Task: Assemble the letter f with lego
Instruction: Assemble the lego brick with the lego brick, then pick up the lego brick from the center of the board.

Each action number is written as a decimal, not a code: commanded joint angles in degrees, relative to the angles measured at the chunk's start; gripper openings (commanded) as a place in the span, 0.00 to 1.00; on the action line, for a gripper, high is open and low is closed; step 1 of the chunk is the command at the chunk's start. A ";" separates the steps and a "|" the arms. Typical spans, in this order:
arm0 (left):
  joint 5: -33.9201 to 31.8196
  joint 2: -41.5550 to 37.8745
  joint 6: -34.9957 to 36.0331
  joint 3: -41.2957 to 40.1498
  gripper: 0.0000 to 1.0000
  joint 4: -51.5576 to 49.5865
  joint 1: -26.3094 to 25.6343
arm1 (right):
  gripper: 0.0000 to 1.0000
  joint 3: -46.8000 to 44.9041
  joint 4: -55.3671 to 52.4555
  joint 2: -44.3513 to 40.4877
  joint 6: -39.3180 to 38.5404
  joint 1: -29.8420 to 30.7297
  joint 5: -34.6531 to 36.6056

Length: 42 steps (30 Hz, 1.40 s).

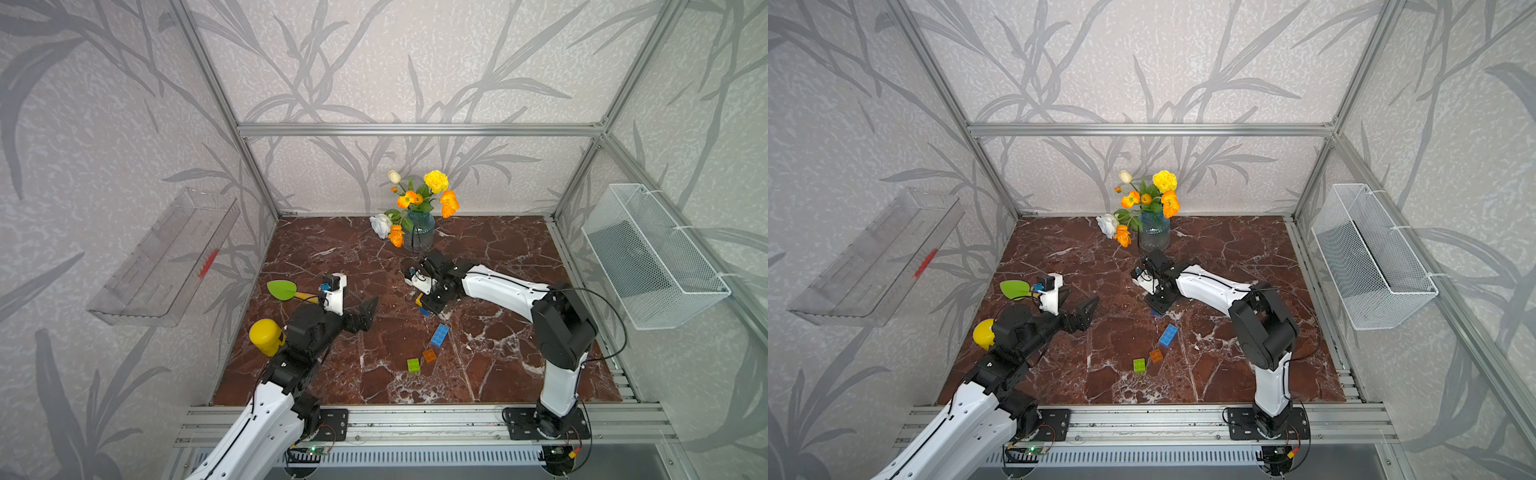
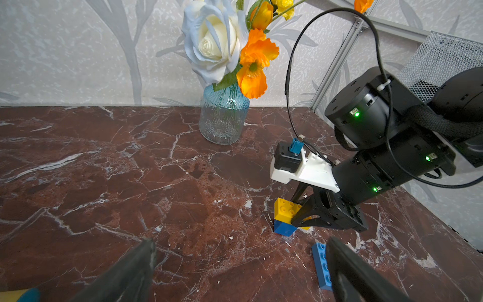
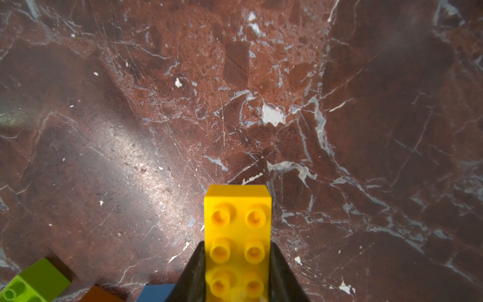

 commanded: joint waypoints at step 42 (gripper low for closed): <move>10.68 6.58 -2.60 -2.95 0.99 7.49 -0.41 | 0.50 -15.01 1.88 -21.94 14.20 3.14 4.02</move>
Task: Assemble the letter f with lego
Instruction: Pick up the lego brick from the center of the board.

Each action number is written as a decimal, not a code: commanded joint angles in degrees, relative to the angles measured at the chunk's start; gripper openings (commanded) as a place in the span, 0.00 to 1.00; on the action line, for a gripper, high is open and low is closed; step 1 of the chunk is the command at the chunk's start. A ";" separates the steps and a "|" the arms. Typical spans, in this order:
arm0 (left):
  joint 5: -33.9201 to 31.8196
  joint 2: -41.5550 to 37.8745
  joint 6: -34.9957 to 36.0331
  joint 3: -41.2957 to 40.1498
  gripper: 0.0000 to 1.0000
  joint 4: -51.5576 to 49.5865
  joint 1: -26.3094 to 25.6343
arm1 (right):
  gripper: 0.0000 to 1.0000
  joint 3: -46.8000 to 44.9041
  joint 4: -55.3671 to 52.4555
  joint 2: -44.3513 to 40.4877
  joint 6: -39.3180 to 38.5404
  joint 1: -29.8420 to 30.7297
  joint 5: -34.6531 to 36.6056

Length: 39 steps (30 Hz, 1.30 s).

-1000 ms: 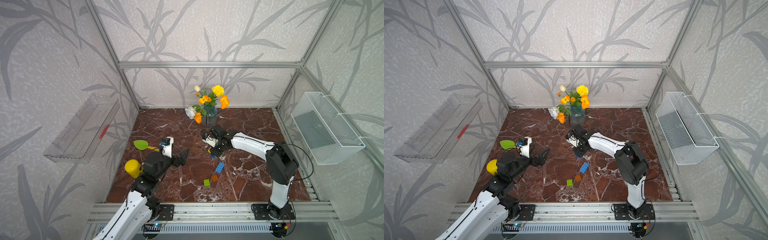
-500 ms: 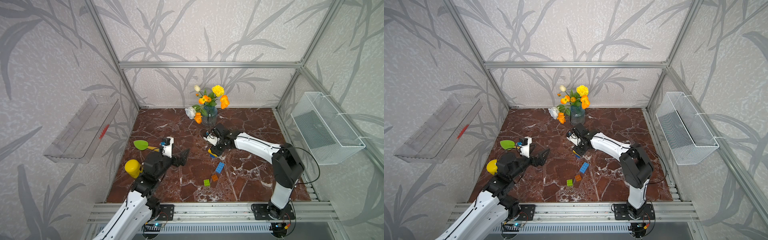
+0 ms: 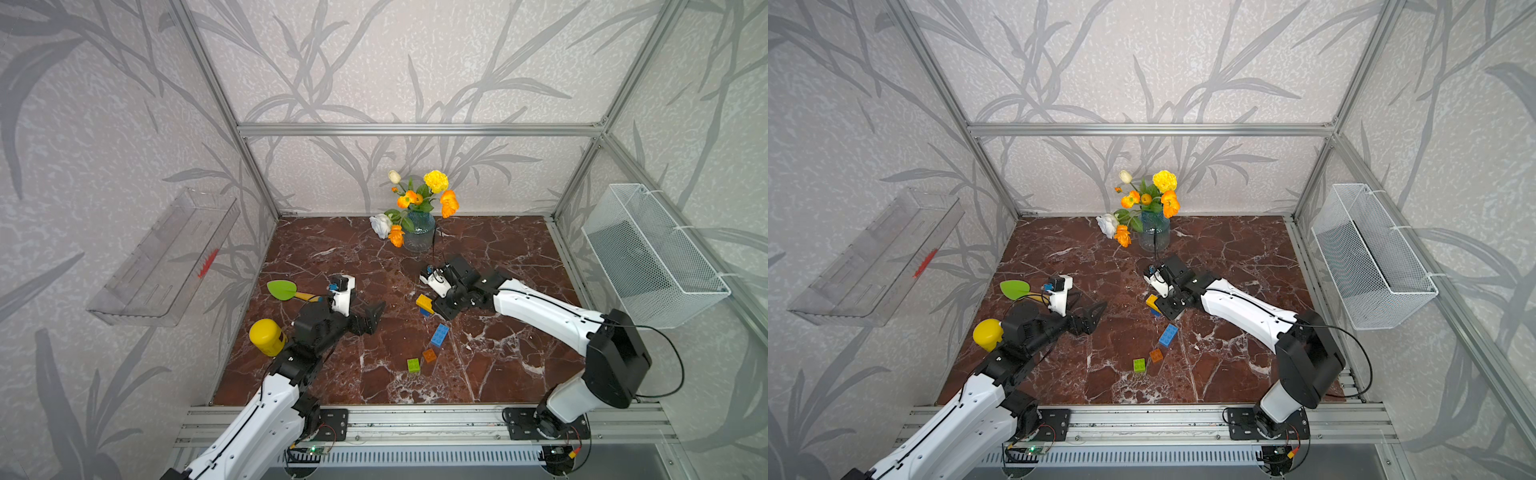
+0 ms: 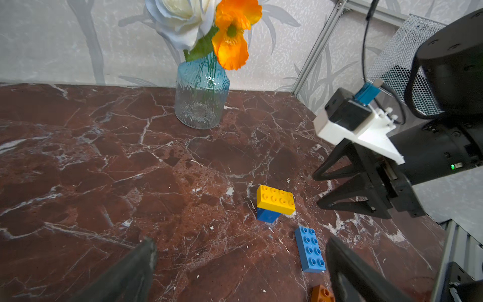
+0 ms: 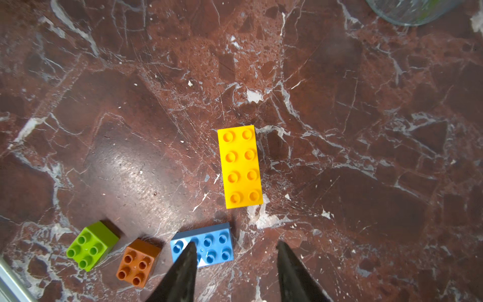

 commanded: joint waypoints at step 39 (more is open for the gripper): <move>1.76 -2.57 -1.92 -1.77 0.99 -0.55 -0.44 | 0.43 -13.03 6.75 3.81 23.51 18.97 3.28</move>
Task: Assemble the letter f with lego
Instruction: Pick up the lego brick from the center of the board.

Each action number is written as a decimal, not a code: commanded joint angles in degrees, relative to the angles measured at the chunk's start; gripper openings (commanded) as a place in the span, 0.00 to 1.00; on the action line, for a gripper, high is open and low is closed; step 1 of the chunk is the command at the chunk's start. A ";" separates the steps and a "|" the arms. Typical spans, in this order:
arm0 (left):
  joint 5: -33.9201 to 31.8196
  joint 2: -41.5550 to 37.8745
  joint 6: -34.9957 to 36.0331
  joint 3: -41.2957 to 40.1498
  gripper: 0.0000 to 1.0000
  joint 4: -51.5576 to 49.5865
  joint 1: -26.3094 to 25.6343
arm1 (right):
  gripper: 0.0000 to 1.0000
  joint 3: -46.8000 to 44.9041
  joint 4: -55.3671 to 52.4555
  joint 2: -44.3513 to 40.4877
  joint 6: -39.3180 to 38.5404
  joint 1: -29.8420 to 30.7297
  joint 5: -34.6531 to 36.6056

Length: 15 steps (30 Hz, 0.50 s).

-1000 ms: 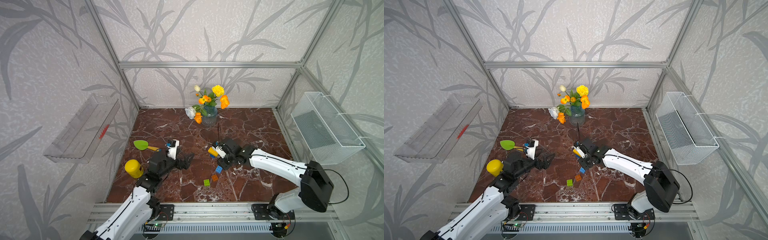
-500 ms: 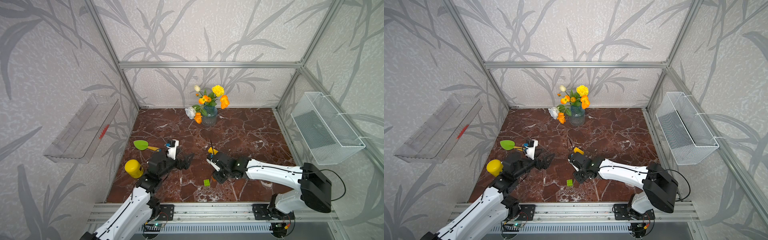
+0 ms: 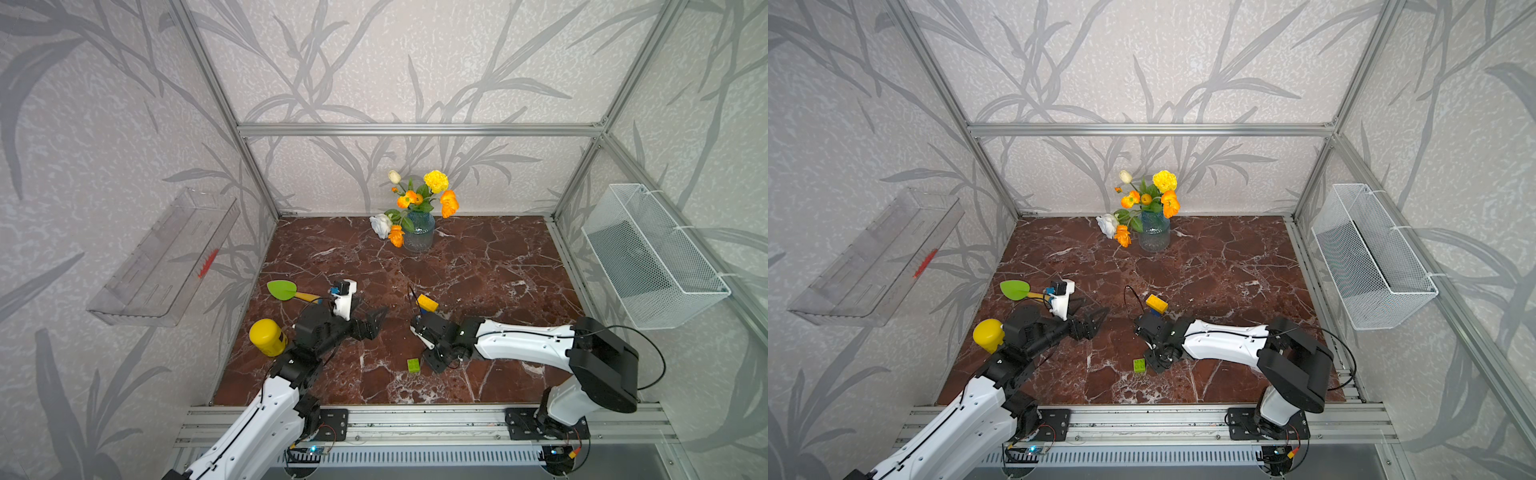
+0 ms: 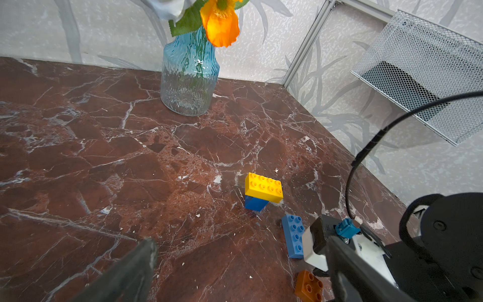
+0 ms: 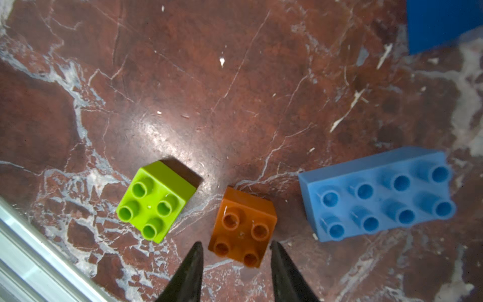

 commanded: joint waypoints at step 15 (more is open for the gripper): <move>-0.35 -0.99 0.16 -0.10 0.99 -0.24 -0.28 | 0.42 2.92 0.17 3.28 0.49 0.46 1.38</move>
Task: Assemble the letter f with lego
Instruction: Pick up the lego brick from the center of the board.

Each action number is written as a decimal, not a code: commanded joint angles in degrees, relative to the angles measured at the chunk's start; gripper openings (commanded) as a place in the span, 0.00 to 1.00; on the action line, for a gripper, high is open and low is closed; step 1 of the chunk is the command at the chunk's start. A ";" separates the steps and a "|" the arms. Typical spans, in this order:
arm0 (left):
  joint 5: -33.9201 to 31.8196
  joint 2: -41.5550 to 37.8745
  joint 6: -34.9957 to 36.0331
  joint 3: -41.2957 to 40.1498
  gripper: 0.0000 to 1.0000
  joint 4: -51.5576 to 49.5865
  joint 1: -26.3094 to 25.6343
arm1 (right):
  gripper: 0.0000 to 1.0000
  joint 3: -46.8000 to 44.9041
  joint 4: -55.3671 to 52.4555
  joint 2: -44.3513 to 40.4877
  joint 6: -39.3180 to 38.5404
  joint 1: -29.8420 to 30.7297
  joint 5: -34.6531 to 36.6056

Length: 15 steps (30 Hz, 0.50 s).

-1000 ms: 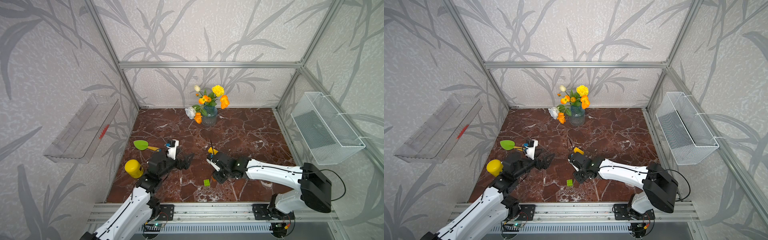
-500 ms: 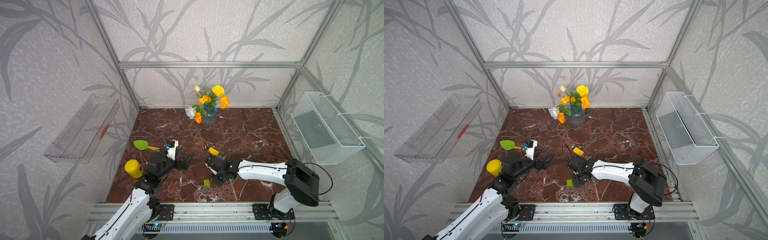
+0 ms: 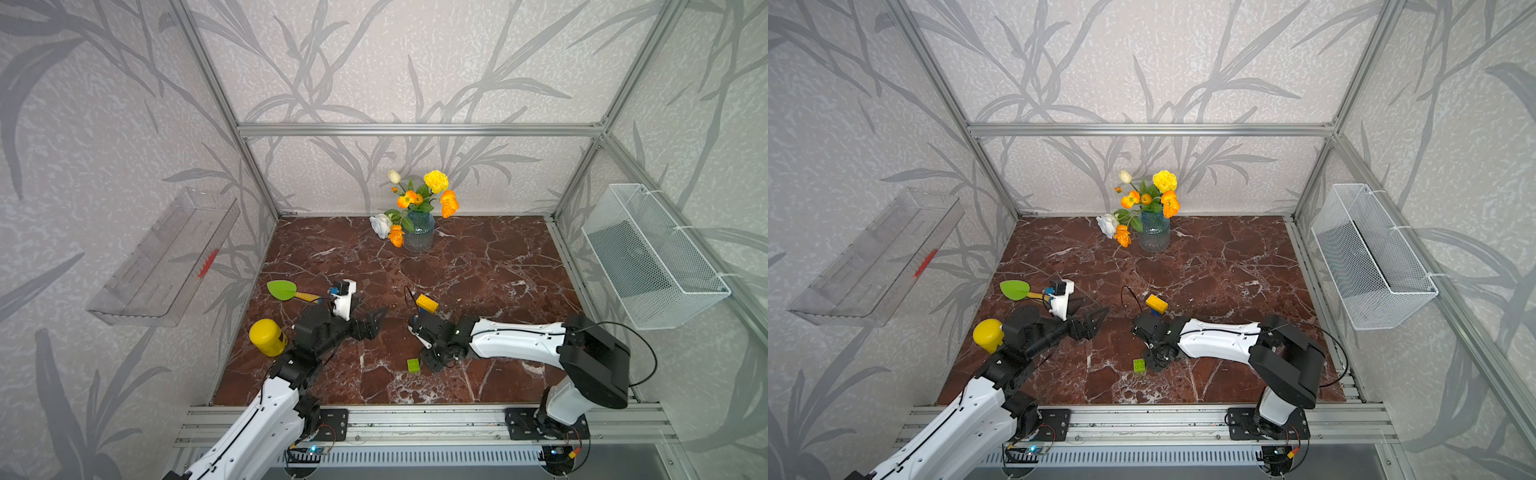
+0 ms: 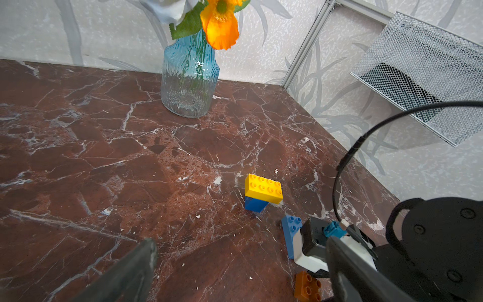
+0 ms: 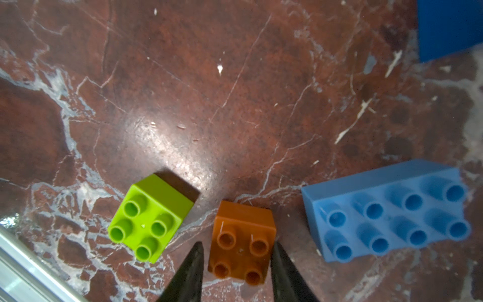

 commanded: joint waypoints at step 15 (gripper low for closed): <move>-0.80 -0.62 0.51 4.94 0.99 -6.29 -0.68 | 0.24 3.52 -4.19 -1.55 -1.68 -0.48 3.37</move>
